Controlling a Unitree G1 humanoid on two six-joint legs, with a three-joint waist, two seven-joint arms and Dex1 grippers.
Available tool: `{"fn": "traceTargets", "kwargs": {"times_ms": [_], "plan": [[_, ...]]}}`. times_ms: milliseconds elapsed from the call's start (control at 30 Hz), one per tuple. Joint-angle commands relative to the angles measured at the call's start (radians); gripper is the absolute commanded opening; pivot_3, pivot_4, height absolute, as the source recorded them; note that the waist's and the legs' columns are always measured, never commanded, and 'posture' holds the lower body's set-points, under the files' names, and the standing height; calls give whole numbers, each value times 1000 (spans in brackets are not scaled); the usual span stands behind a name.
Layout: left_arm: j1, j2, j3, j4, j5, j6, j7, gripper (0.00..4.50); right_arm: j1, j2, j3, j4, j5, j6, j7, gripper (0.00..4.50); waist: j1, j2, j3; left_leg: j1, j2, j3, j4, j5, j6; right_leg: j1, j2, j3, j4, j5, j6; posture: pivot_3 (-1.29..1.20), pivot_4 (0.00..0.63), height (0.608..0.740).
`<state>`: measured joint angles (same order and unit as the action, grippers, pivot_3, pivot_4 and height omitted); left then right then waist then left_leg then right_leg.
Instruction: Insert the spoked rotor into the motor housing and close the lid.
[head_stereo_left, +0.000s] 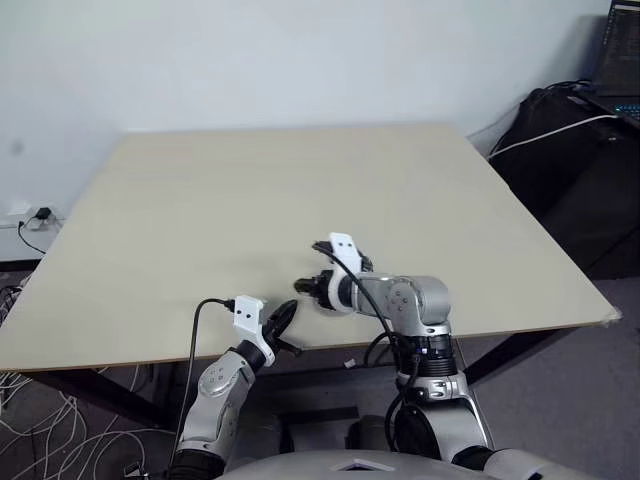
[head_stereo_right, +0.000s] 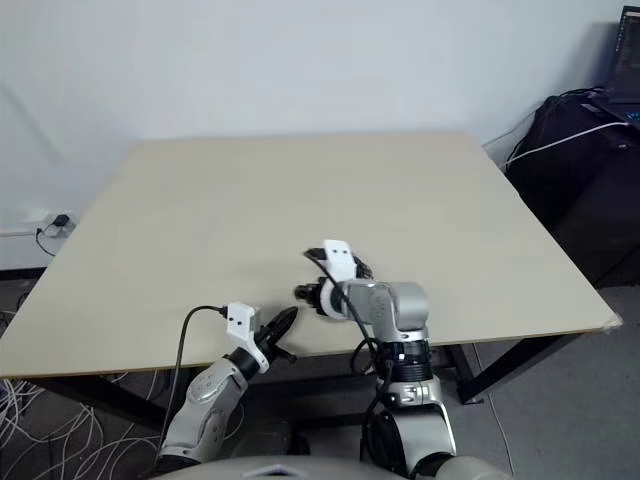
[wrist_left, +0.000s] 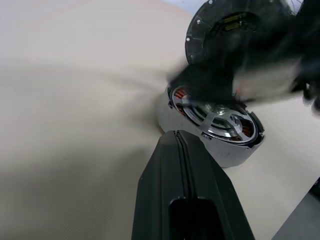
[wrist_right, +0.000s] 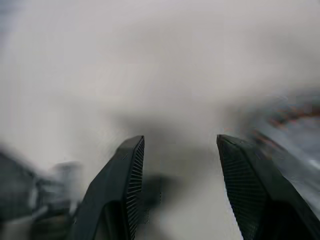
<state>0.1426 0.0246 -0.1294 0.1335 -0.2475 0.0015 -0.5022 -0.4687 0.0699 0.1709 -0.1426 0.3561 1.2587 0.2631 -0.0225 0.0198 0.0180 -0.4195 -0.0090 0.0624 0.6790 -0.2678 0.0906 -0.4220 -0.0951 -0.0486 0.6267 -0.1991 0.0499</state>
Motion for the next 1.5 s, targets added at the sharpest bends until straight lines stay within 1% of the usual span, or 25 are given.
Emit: {"fn": "traceTargets", "kwargs": {"times_ms": [33, 133, 233, 433, 667, 800, 1033, 1233, 1500], "plan": [[-9, -1, 1, -47, -12, -1, -3, 0, -7, -180, 192, -120, -38, -209, 186, 2500, 8, -1, 0, 0, 0, 0, 0, 0, 0, 1, 0, -1, 0, 0, 0, 0, 0, 740], [-11, -1, 2, -46, -12, 2, -4, 0, -6, -362, 340, -147, -132, -441, 319, 2500, 11, -3, 1, 1, -2, 0, 3, -1, 2, 4, 1, -2, -1, -1, 1, 0, 0, 740], [-13, -1, 1, -43, -12, 3, -4, 0, -2, -484, 426, -138, -210, -625, 418, 2500, 10, -7, 4, 2, -2, 0, 4, -1, 2, 6, -1, -2, -2, -3, 6, 0, 0, 740], [-14, -2, 2, -41, -10, 3, -3, 0, -22, -593, 477, -74, -321, -801, 542, 2500, 14, -8, 5, 2, 0, -2, 3, -1, 2, 6, -1, -3, -1, -1, 2, 0, 0, 740], [-13, -3, 4, -42, -8, 3, 0, 0, -81, -686, 506, 20, -470, -890, 653, 2500, 21, -9, 5, 2, -1, -1, 5, -1, 2, 6, -3, -3, -2, 0, 2, 0, 0, 740], [-13, -2, 4, -42, -9, 3, 0, 0, -106, -727, 517, 73, -549, -933, 702, 2500, 32, -9, 5, 2, 0, -2, 4, -1, 2, 6, -3, -3, -2, 0, 1, 0, 0, 740], [-14, -3, 6, -38, -9, 2, 0, 0, -98, -758, 522, 134, -647, -996, 760, 2500, 42, -9, 5, 2, 0, -2, 4, -1, 2, 6, -3, -3, -2, 0, 1, 0, 0, 740], [-12, -1, 5, -40, -9, 2, -2, 0, -66, -756, 513, 138, -670, -1009, 813, 2500, 47, -9, 5, 2, 0, -2, 4, -1, 1, 6, -3, -3, -2, 0, 1, 0, 0, 740], [-10, -1, 6, -42, -10, 3, -1, 0, -61, -731, 510, 184, -703, -1022, 835, 2500, 51, -9, 5, 2, 0, -2, 4, -1, 1, 6, -3, -3, -2, 0, 1, 0, 0, 740]]}}
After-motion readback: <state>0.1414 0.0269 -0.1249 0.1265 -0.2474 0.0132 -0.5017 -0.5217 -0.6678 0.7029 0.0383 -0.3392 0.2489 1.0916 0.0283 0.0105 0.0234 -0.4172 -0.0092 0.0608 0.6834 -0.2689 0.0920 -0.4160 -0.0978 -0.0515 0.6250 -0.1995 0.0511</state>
